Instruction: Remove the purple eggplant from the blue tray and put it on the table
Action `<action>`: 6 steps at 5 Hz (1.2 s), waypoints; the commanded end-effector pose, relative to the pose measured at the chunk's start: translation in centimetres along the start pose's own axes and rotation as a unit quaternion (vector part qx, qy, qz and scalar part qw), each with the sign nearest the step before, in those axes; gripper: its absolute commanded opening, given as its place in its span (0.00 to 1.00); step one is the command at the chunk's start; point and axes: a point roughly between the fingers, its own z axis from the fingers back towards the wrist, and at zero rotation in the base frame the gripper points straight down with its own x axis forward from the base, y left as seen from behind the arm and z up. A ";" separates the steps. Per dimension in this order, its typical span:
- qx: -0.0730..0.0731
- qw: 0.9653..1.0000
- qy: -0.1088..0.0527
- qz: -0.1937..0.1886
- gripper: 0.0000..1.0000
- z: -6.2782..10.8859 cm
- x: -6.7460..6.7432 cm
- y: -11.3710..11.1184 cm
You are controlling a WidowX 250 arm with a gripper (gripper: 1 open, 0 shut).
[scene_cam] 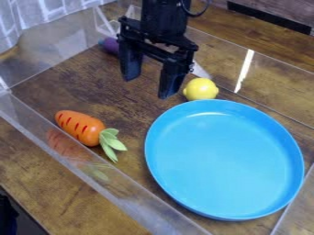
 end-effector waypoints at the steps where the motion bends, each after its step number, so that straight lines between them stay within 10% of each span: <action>1: 0.003 1.000 -0.027 -0.010 1.00 1.2 0.9 -0.4; 6: 0.006 1.000 -0.020 -0.021 1.00 -0.3 2.0 -0.2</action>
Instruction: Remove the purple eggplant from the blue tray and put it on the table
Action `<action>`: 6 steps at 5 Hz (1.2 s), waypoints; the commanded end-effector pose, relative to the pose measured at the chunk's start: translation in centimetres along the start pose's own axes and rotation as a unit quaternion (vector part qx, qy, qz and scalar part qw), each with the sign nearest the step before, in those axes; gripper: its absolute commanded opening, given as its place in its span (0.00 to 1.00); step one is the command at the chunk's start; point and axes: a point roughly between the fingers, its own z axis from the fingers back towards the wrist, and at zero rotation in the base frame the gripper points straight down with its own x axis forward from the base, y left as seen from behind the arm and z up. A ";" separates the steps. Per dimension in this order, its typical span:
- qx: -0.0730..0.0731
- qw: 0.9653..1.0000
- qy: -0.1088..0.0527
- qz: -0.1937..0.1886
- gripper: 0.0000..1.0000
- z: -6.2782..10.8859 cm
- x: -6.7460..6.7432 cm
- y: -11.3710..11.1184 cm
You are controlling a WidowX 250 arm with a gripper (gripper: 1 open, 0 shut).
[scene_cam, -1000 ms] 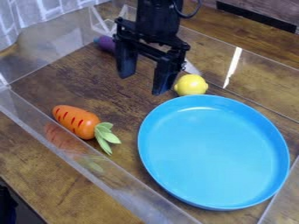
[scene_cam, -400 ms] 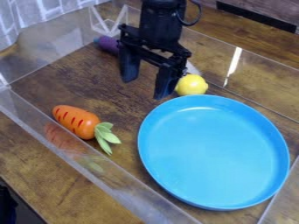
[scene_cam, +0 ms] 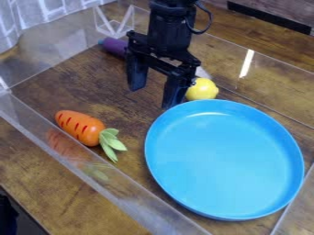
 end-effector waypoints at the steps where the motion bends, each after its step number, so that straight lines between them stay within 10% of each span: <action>1: 0.003 1.000 -0.027 -0.009 1.00 1.3 0.9 -0.3; 6: 0.003 1.000 -0.018 -0.016 1.00 -0.2 1.8 -0.1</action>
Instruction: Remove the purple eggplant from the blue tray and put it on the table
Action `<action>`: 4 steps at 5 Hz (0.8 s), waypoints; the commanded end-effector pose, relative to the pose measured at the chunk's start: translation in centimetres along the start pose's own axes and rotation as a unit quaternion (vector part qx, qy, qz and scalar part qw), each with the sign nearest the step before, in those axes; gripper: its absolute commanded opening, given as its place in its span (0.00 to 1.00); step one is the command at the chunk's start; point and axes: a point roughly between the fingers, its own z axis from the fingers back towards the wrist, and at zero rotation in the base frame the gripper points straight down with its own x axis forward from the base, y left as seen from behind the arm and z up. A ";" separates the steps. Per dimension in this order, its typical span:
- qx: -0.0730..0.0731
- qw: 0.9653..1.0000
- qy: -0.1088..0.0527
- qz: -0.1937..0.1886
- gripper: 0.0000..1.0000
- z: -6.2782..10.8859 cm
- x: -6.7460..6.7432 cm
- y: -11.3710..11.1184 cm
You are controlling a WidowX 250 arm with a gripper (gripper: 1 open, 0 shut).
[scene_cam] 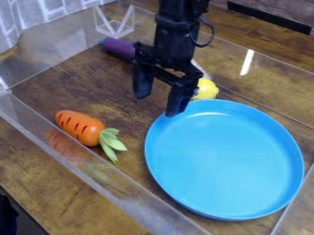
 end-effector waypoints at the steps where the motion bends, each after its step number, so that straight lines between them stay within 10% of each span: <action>1: 0.004 1.000 -0.029 -0.005 1.00 1.4 0.9 -0.1; 4: 0.001 1.000 -0.026 -0.013 1.00 -0.7 1.9 -1.5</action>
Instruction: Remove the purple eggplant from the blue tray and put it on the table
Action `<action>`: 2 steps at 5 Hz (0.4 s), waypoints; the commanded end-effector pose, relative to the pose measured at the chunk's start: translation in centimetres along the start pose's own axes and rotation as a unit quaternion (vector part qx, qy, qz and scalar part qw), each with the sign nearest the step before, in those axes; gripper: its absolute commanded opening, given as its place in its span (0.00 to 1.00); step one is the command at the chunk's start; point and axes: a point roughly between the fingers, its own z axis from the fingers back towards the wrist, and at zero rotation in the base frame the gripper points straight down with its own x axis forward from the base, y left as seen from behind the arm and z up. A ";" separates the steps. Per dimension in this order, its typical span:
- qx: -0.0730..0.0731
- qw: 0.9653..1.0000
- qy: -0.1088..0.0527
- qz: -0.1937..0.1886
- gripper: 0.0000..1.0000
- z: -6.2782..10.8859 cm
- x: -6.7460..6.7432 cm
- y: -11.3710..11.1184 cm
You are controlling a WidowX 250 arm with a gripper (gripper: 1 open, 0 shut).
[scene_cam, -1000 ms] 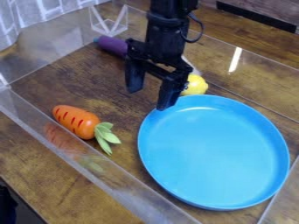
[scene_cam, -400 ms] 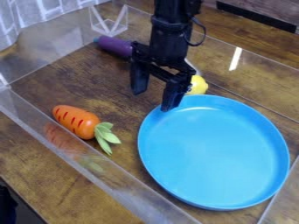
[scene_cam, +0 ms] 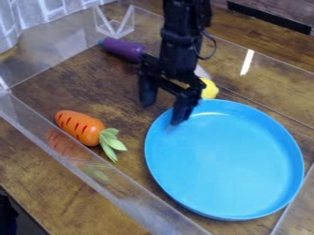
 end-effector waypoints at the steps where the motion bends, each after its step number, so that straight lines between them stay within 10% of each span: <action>1: 0.002 1.000 -0.026 -0.011 1.00 0.7 1.0 -1.2; 2: -0.001 1.000 -0.025 -0.013 1.00 0.0 1.3 -1.8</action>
